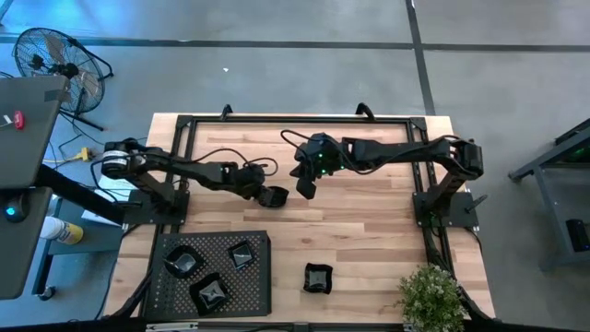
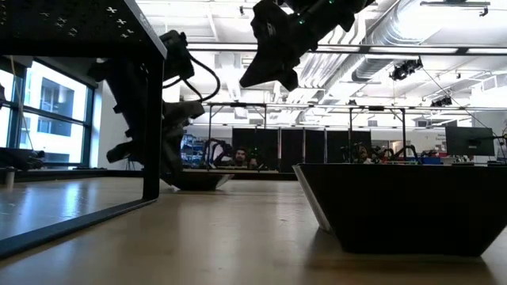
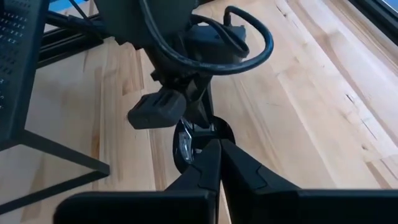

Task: Pick & Place Mini shaped plates
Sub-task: Stack the leaf-shaped plate on top of the leaf-shaped plate on the shelf

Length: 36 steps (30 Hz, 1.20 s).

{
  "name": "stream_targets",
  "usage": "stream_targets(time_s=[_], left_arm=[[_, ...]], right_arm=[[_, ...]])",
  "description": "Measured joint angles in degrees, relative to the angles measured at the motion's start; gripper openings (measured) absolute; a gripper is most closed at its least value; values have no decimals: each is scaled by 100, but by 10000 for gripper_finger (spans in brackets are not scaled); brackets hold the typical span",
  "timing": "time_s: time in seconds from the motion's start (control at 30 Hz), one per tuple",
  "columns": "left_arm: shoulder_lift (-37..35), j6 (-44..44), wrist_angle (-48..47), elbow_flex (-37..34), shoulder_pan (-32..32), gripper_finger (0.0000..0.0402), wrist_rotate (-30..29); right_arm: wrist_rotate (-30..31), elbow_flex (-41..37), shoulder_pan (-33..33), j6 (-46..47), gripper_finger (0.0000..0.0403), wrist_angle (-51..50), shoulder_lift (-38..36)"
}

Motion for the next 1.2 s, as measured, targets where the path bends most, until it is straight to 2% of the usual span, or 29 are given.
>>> stream_targets(time_s=[0.2, 0.33, 0.47, 0.63, 0.77, 0.87, 1.03, 1.2], left_arm=[[10, 9, 197, 6, 0, 13, 9], [-375, 224, 59, 6, 0, 9, 92], [-1125, 337, -423, 4, 2, 3, 228], [-2417, 506, -1529, 108, -4, 2, 794], [-3306, 961, -3008, 788, -7, 1, 1063], [-3643, 1222, -4128, 1618, -16, 1, 1105], [-3588, 1316, -5631, 3187, -570, 1, 1052], [-3271, 917, -6678, 4148, -1703, 0, 867]], right_arm=[[0, -1, 0, 0, 2, -8, 0], [-14, 1, 0, 0, 3, -70, 0], [-7, -1, 0, -3, 3, -273, -66], [181, -1, 0, -119, 3, -462, -260], [242, -1, -15, -258, 2, -514, -367], [243, -1, -44, -295, 2, -512, -374], [241, -1, -55, -299, 3, -546, -374], [254, -1, -55, -313, 3, -546, -372]])
